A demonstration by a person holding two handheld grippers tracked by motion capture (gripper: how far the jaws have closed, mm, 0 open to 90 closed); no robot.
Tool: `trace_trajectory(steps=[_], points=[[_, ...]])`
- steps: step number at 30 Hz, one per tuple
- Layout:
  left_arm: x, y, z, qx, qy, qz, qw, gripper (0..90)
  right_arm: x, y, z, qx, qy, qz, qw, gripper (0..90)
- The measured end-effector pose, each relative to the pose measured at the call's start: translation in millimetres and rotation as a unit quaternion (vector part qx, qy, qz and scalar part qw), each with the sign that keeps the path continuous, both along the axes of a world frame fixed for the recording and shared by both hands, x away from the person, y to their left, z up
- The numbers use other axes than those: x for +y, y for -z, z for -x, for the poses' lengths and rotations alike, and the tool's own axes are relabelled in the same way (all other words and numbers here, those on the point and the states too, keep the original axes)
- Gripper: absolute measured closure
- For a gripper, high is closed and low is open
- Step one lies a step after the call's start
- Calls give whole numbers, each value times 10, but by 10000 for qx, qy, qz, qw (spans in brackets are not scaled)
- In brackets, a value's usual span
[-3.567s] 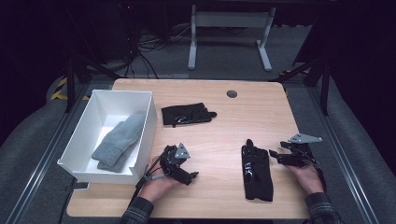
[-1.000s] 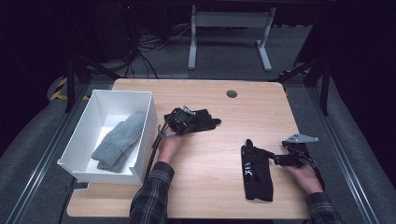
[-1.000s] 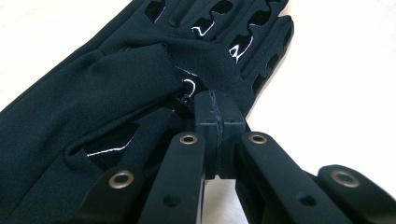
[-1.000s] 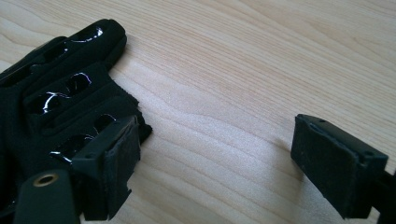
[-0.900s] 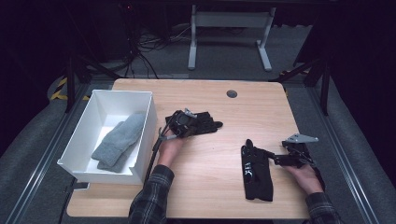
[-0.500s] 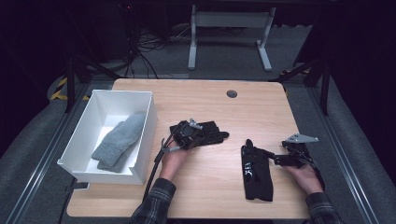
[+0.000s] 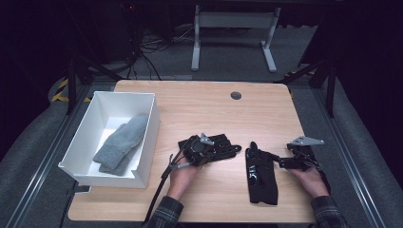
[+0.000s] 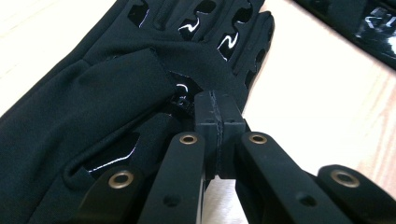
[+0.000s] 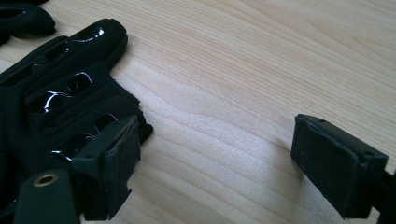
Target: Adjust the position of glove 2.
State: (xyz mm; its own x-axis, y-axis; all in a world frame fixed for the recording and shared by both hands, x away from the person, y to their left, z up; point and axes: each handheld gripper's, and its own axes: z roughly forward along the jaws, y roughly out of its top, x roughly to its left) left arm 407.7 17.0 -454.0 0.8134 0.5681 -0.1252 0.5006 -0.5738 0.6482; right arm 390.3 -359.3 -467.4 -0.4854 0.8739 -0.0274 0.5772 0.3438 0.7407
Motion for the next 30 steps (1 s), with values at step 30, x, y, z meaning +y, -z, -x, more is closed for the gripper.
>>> trace_trajectory(steps=[30], points=[[510,-86,-541,-78,-714,-596,9956,900,1,1,1,-2,-6,0,10000,159]])
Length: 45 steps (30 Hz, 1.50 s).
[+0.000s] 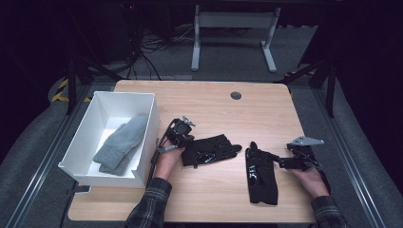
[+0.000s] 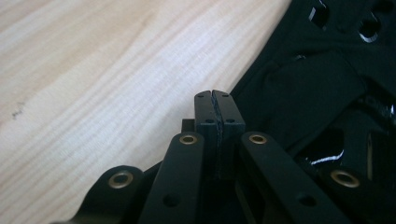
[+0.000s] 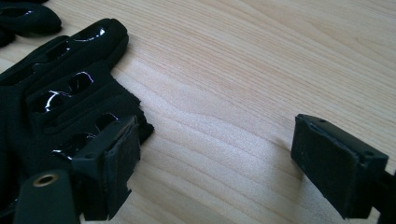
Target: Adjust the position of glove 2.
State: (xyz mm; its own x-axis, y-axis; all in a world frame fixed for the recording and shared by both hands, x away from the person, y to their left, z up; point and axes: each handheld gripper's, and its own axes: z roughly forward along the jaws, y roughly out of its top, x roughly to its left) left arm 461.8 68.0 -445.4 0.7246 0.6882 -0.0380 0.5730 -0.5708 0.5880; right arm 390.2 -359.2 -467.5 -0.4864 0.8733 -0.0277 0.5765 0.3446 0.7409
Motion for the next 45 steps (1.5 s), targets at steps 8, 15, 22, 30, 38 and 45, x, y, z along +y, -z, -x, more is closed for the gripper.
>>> trace_trajectory(steps=[8,15,22,30,38,45], points=[[-25,-15,232,144,395,-135,9990,900,1,0,0,1,-2,-4,10000,159],[-47,3,412,244,722,-13,9971,900,0,-1,1,6,-13,4,10000,159],[-129,28,617,442,1129,211,9924,900,1,-1,2,4,-16,3,10000,159],[-296,66,816,584,1535,487,9852,900,1,-1,2,5,-18,4,10000,159],[-294,28,819,451,1439,585,9868,857,2,-1,6,9,-25,3,10000,158],[-282,-15,622,311,1106,752,9905,666,2,0,5,7,-32,4,10000,158]])
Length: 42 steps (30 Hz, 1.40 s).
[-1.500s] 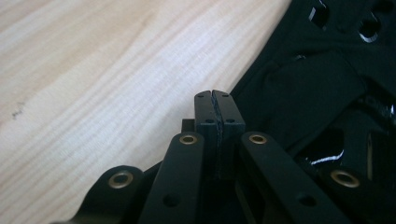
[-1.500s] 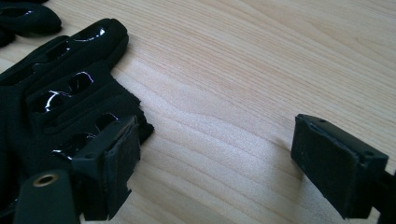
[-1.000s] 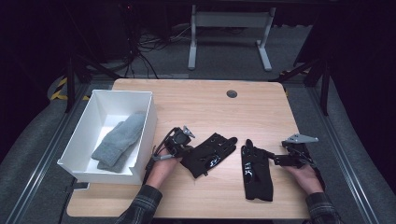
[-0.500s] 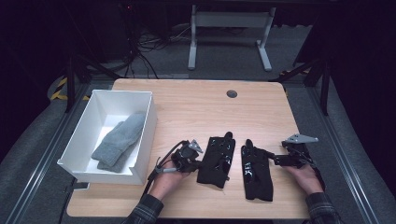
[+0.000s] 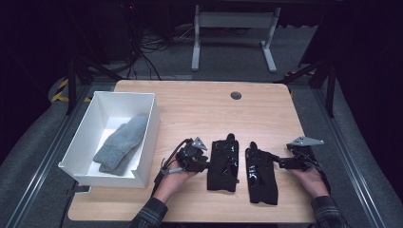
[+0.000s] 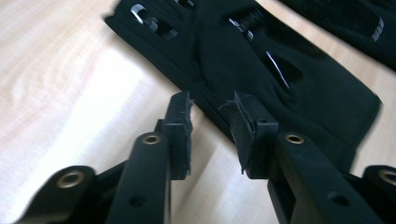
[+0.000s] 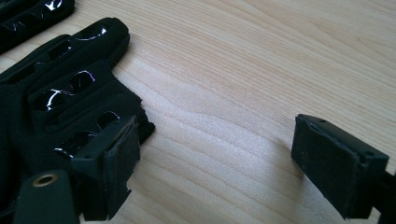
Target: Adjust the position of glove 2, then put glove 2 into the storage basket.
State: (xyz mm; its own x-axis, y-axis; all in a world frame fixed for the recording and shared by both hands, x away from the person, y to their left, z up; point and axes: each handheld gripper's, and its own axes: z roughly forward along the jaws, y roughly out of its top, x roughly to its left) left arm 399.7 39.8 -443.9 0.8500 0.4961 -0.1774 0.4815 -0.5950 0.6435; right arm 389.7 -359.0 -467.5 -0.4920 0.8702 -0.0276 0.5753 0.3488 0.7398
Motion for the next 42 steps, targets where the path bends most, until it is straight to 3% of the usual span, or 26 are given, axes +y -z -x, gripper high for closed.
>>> trace_trajectory(steps=[6,9,13,16,18,23,25,29,31,38,42], points=[[-69,4,-148,9,-176,154,9997,642,0,0,0,0,0,-1,10000,158],[-117,88,-185,112,-222,93,9996,634,0,0,0,1,1,0,10000,158],[-174,139,-180,99,-237,34,9997,630,0,0,0,3,0,-1,10000,158],[-199,136,-161,57,-252,-26,9997,684,1,1,0,2,-26,-6,10000,158],[-211,143,-146,90,-326,-10,9994,787,2,1,1,1,-25,-10,10000,158],[-212,155,-144,144,-481,106,9987,847,-4,-8,8,24,-79,4,10000,178],[-208,153,-144,156,-500,111,9986,854,-23,-25,19,58,-113,-12,9999,251],[-194,144,-148,185,-504,163,9984,858,-95,-90,70,304,-311,-291,9986,410],[-177,131,-152,198,-512,216,9983,859,-98,-115,157,296,-452,-267,9982,470],[-105,99,-161,243,-540,319,9977,859,-77,-200,438,217,-973,-337,9944,830],[-82,97,-166,260,-527,342,9977,860,-59,-207,500,277,-1147,-357,9924,895]])
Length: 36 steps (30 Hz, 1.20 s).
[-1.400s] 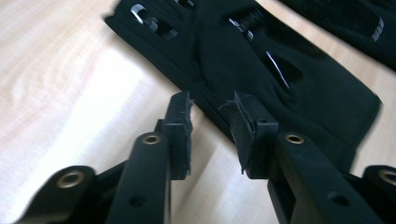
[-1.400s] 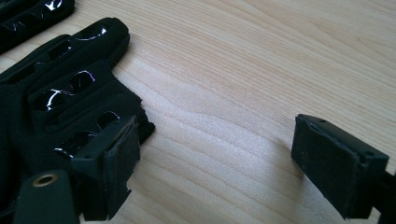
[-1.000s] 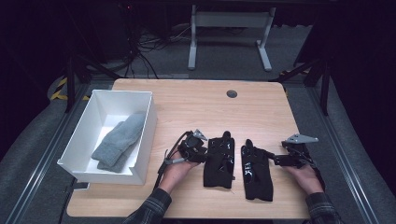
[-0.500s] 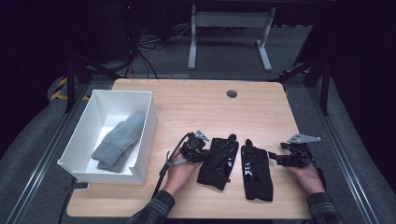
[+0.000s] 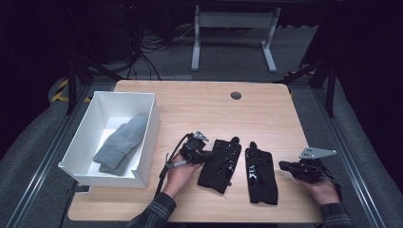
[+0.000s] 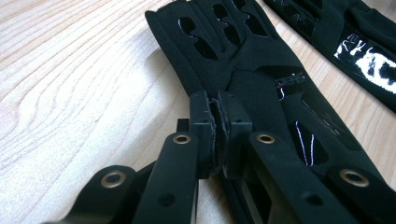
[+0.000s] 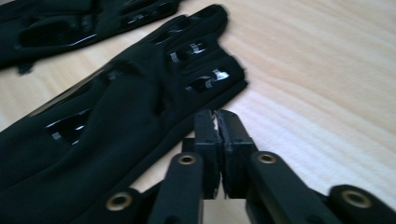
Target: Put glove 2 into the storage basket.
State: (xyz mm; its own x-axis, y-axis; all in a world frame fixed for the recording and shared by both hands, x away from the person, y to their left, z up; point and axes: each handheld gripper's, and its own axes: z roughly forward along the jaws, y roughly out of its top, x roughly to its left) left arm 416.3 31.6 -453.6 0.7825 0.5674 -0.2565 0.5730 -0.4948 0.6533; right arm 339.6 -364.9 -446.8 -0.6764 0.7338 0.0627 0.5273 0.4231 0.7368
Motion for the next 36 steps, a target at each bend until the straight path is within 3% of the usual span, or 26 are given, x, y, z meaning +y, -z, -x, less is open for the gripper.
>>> trace_trajectory(steps=[10,28,36], points=[[26,-14,4,40,3,59,10000,861,201,64,15,271,-608,89,9977,900],[77,-45,29,199,27,256,9995,863,468,59,-65,299,-980,50,9947,900],[158,-97,67,252,54,199,9995,863,669,58,-112,294,-1198,134,9923,900]])
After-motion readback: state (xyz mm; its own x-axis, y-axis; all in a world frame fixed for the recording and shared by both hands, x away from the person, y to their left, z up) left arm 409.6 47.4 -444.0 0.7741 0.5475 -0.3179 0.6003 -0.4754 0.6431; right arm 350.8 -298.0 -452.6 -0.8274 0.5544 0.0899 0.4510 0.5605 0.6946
